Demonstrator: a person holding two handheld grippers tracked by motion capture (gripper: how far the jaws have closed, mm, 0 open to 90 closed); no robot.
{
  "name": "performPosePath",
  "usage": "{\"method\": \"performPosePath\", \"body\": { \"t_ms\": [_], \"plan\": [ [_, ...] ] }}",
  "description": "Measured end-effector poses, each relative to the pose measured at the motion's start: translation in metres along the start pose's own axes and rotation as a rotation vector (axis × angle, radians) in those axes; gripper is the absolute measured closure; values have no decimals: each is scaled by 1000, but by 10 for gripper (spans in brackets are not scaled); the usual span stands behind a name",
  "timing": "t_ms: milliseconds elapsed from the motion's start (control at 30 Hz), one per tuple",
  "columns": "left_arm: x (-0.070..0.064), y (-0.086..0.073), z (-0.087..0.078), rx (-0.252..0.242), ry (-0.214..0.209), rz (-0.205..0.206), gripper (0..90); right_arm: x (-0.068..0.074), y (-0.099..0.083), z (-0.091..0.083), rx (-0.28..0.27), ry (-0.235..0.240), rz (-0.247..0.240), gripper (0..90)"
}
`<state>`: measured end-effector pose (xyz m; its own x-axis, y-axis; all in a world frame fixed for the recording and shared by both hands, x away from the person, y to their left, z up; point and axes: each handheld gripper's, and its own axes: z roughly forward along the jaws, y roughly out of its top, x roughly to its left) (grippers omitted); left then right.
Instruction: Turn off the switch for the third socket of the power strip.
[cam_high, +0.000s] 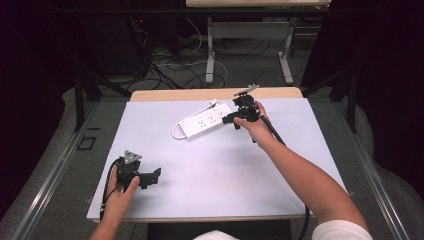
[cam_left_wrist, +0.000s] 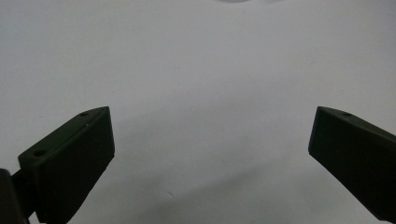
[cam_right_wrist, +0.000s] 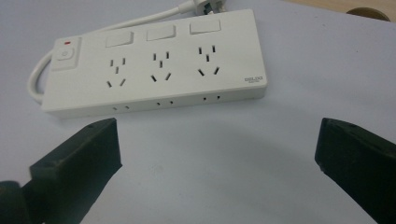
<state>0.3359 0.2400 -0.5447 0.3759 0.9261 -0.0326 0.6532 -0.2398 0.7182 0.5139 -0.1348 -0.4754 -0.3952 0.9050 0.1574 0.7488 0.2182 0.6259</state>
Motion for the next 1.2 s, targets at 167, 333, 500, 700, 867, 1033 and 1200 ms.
{"method": "performPosePath", "body": {
  "t_ms": [167, 333, 500, 700, 867, 1033, 1200],
  "plan": [
    [0, 0, 0, -6, 2, 2, 3, 1, -9, -14, -14, -4, -14, 0],
    [0, 0, -1, -4, 0, 1, 3, 2, -21, -25, -29, -6, -26, 0],
    [0, 0, 0, -1, 1, 2, 3, -2, -35, -36, -48, -3, -30, 0],
    [-1, 0, 0, -11, 5, -2, 3, -7, -49, -47, -64, 1, -28, 0],
    [-1, 0, 0, -5, 4, -2, 3, -9, -61, -59, -94, 10, -18, 0],
    [-1, 0, 0, -4, 4, -3, 3, -13, -74, -67, -110, 14, -8, 0],
    [-1, 1, -1, -6, 5, -4, 3, -17, -87, -73, -130, -5, -8, 0]
  ]
}}
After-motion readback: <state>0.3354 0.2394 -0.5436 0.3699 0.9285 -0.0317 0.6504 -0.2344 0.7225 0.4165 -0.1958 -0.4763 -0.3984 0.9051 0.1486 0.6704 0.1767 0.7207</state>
